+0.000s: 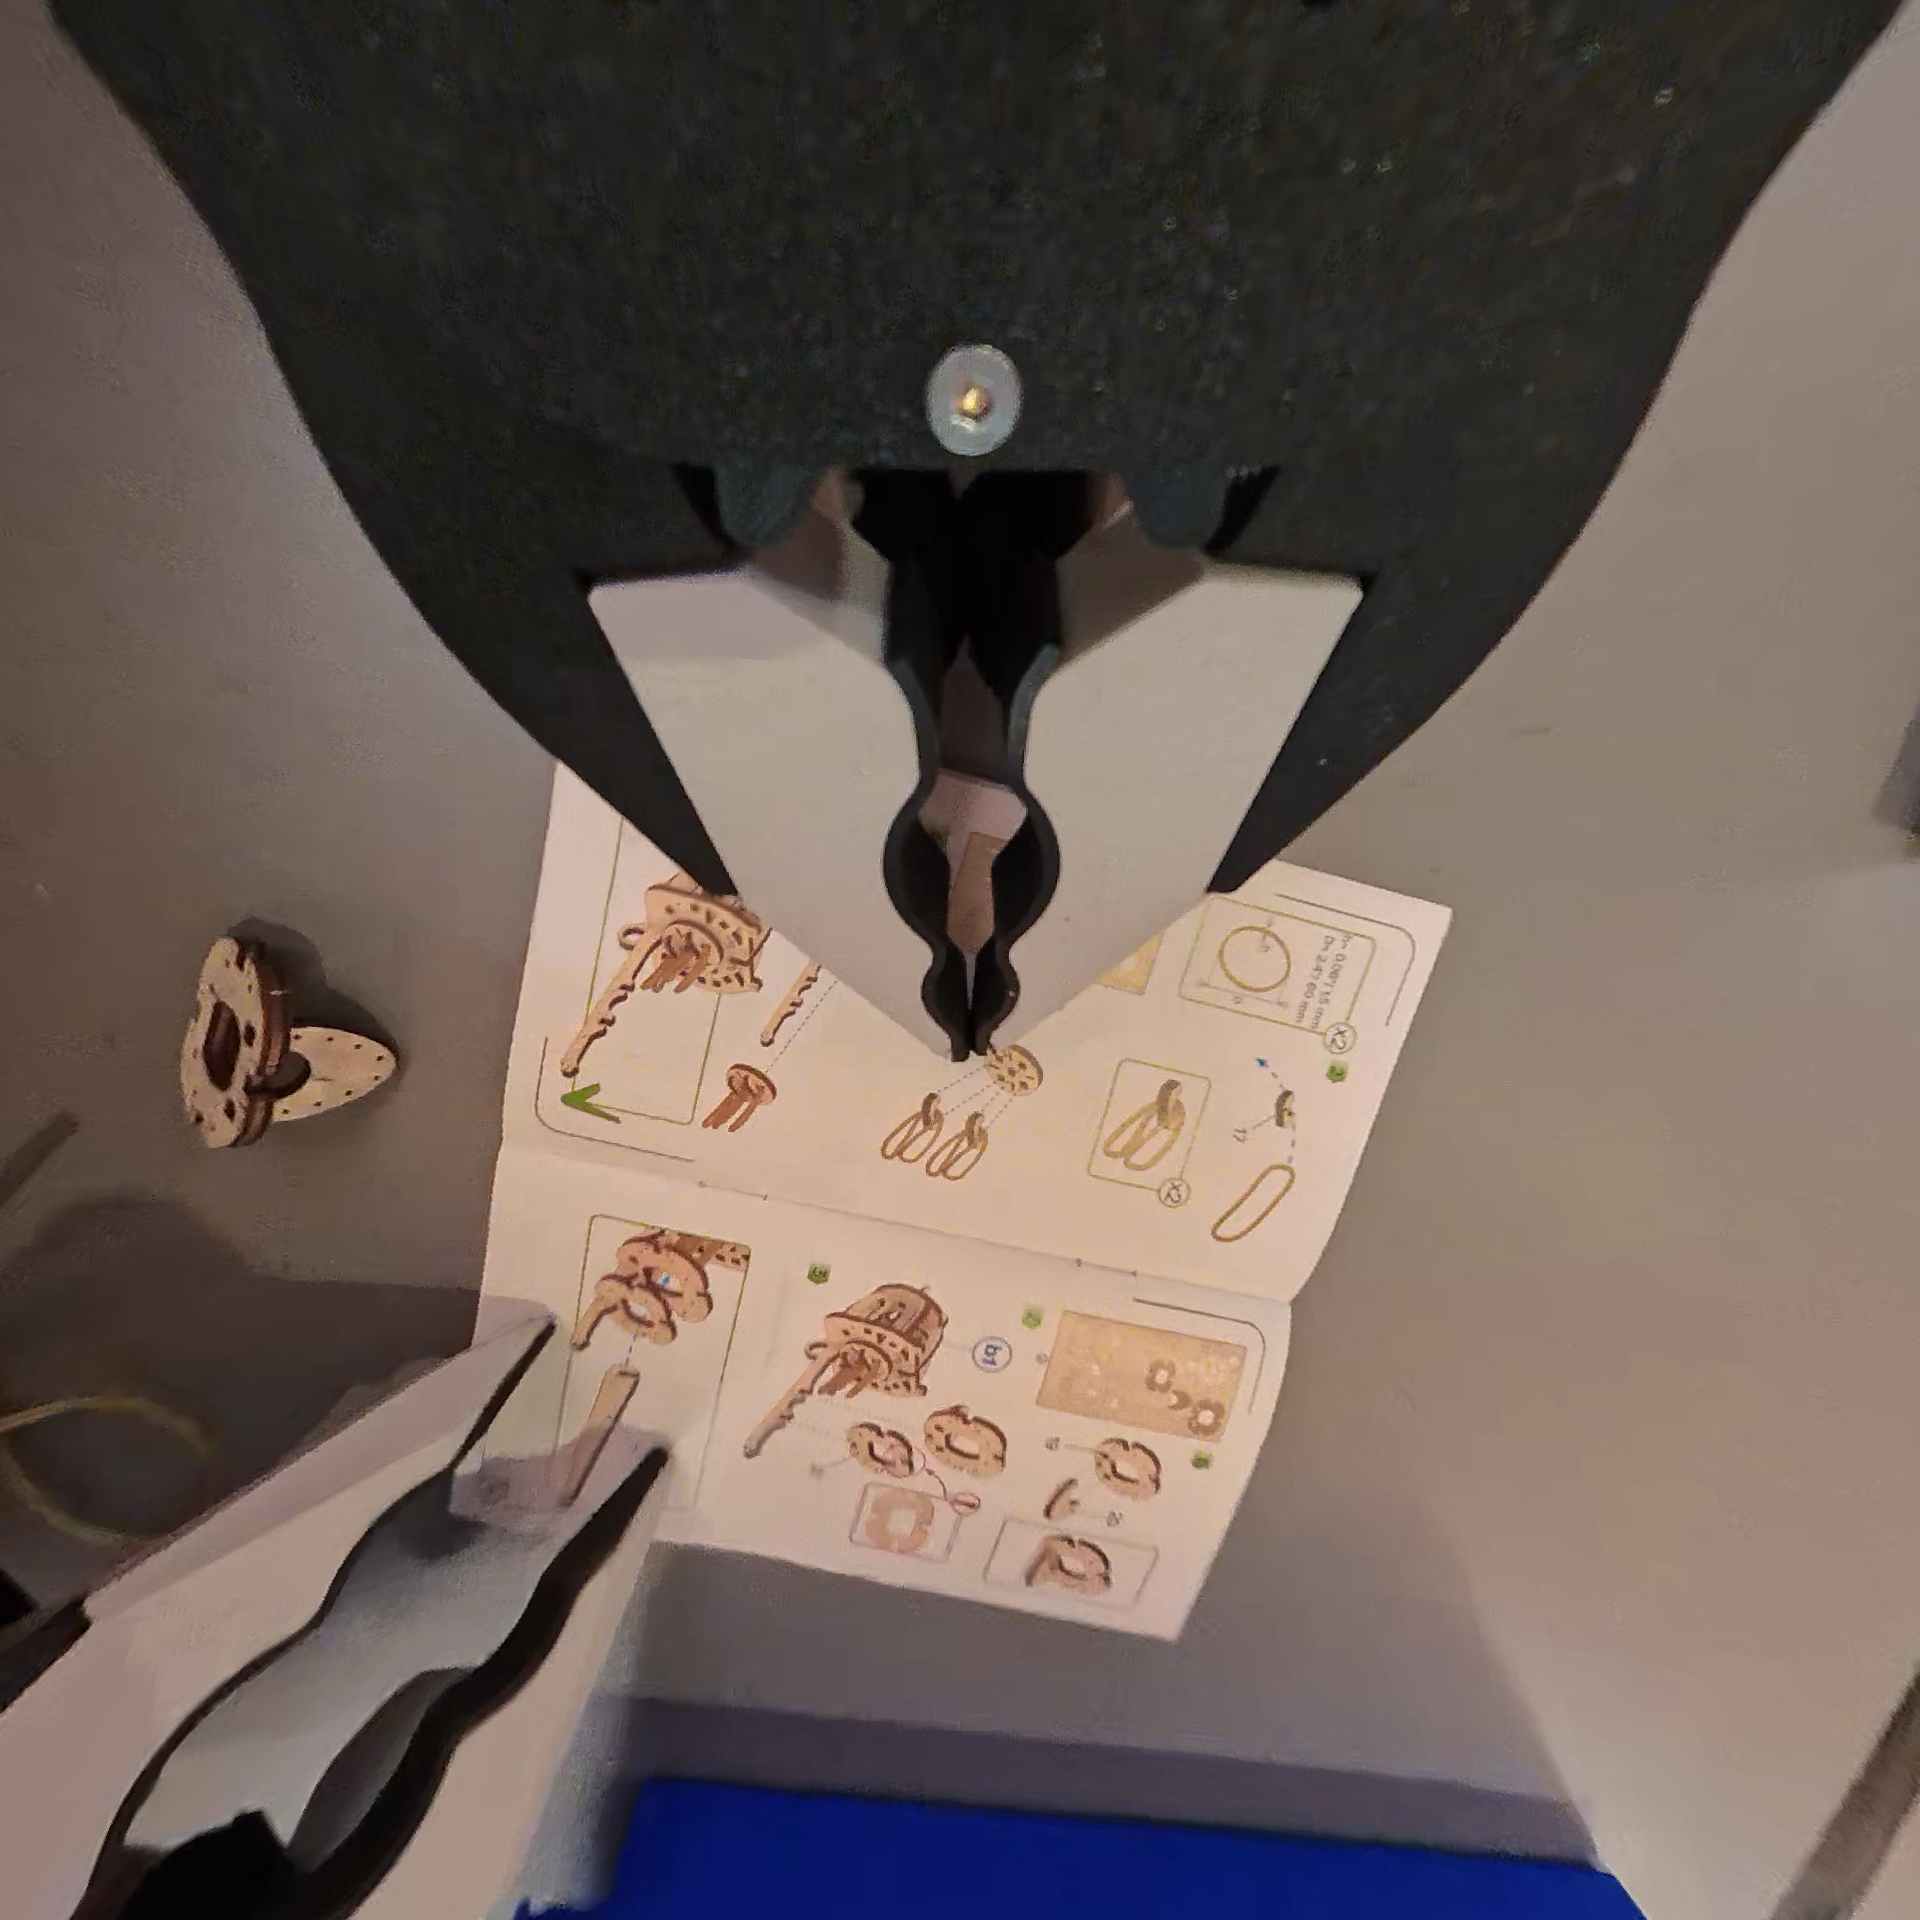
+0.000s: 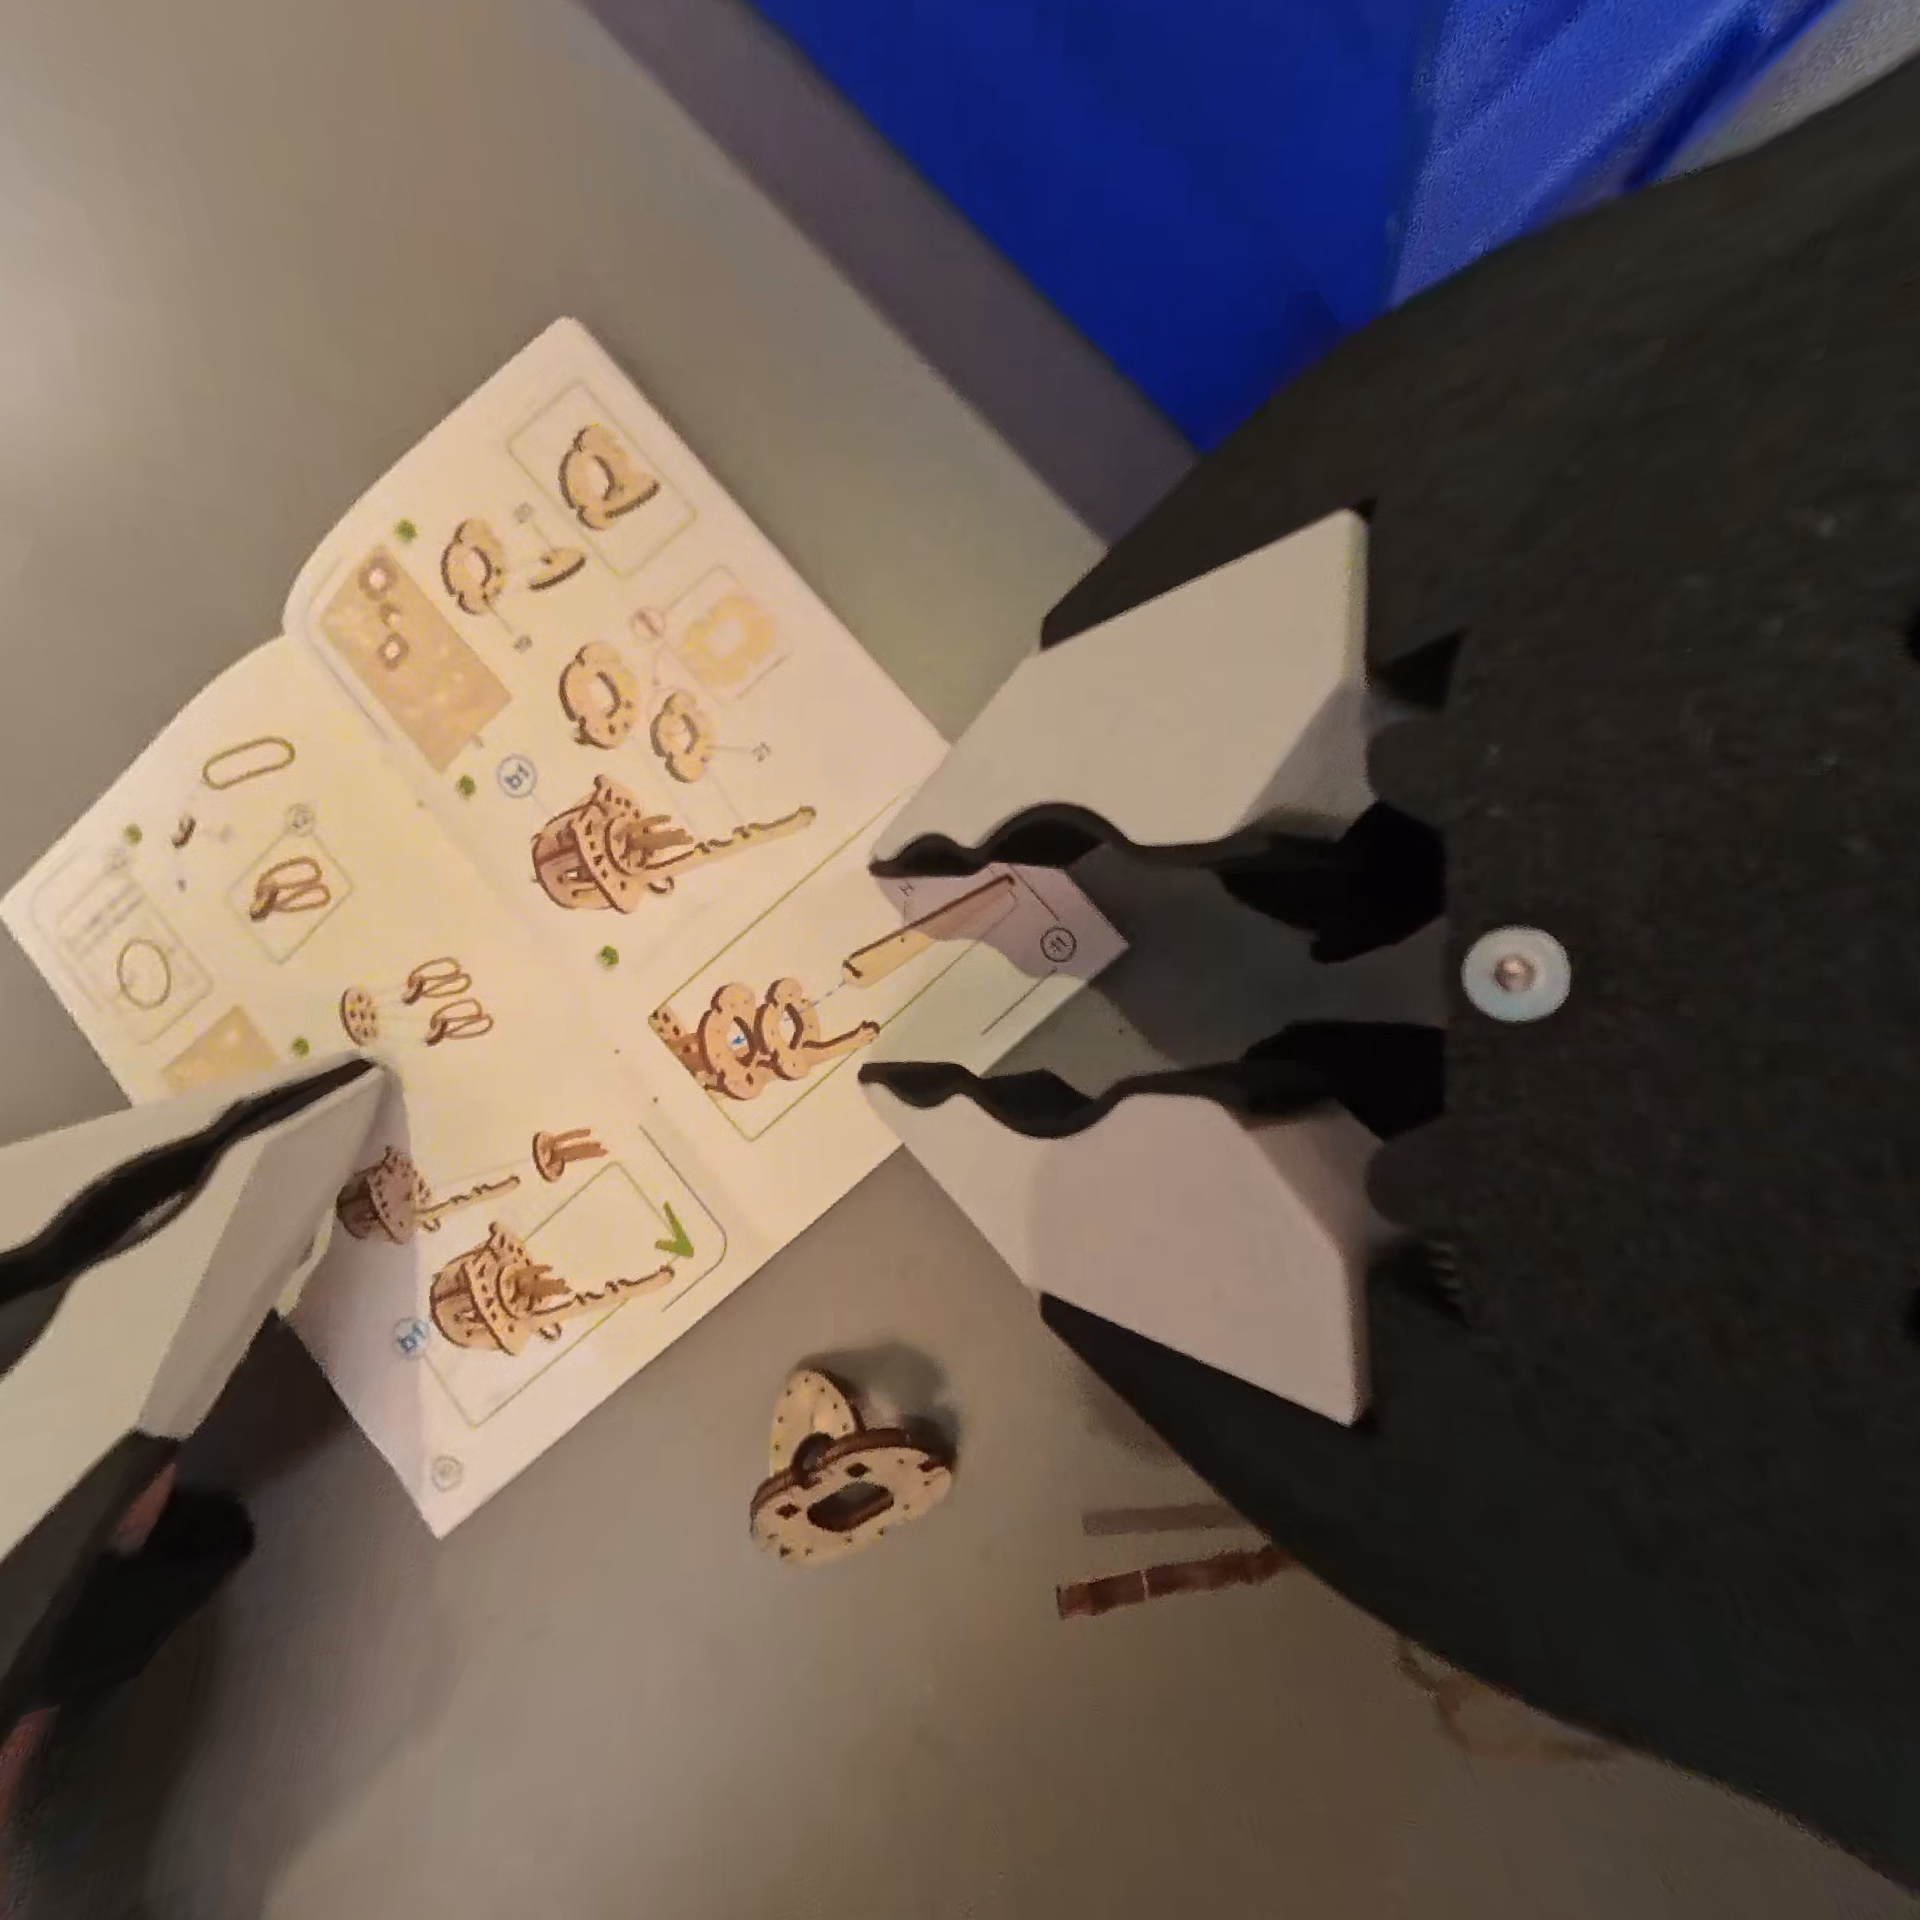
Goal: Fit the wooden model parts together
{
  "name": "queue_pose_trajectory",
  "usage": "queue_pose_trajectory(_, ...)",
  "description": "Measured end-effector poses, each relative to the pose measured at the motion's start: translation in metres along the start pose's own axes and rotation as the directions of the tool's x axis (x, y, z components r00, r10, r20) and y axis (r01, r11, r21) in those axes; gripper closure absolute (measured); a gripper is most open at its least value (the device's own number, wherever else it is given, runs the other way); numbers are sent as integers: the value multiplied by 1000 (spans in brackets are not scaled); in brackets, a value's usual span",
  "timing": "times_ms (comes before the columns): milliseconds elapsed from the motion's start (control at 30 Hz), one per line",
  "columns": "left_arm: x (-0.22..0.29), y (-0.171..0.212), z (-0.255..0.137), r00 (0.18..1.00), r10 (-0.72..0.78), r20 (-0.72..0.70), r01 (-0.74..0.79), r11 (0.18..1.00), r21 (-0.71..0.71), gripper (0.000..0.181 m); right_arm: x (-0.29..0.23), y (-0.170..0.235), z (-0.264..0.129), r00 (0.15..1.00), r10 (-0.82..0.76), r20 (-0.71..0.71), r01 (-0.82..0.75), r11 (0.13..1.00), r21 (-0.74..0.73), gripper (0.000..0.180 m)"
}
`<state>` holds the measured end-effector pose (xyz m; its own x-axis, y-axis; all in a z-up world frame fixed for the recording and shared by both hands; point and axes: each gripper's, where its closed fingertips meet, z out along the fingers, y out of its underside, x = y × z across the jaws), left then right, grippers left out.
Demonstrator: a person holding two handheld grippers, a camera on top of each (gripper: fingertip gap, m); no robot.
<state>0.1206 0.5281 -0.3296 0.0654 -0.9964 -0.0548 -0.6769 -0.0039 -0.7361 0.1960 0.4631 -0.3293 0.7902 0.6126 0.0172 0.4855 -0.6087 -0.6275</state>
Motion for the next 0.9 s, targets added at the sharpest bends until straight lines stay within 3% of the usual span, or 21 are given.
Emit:
queue_pose_trajectory(200, 3, 0, -1, 997, 66, 37, -67, 998, 1, 181, 0, 2, -1, 999, 37, -11, -37, 999, 19, 144)
queue_pose_trajectory(900, 3, 0, -1, 1000, -6, -27, 6, 1000, 4, 181, 1, 2, -1, 999, 41, 0, -40, 991, 131, 145)
